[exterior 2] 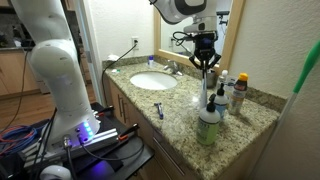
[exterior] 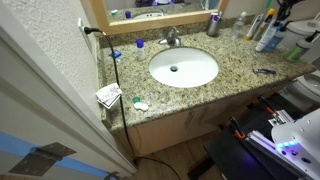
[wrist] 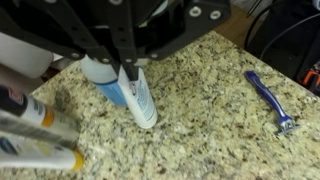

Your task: Move all the bottles away from the sink

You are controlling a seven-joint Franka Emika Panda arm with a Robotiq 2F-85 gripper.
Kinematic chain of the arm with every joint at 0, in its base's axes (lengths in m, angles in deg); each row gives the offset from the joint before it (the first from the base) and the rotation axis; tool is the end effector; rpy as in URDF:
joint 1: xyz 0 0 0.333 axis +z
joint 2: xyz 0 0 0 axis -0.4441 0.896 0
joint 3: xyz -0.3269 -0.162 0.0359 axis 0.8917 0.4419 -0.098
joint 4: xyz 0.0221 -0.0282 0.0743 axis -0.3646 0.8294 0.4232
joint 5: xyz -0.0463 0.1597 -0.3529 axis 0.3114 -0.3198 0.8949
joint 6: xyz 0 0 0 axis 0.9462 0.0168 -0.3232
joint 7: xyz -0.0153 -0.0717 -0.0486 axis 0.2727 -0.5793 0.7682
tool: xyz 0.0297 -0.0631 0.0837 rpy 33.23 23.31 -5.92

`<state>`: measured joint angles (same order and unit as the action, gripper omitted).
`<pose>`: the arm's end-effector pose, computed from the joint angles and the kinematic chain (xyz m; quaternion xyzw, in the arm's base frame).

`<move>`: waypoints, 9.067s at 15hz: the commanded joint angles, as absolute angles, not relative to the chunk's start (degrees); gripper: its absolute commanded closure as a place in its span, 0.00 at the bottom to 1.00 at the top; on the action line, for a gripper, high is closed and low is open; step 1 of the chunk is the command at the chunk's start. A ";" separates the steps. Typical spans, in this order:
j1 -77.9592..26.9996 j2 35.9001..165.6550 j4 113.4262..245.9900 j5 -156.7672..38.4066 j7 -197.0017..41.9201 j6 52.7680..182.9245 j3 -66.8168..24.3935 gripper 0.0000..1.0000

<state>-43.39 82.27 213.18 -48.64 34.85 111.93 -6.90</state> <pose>0.4270 -0.3124 0.4569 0.3051 -0.9473 0.0892 0.0401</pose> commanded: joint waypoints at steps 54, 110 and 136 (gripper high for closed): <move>-46.55 83.75 213.09 -74.45 -35.10 115.10 -3.89 0.00; -7.65 115.93 169.20 -56.60 -28.82 105.21 -31.28 0.00; -6.58 129.21 160.00 -63.19 -29.61 115.23 -29.85 0.00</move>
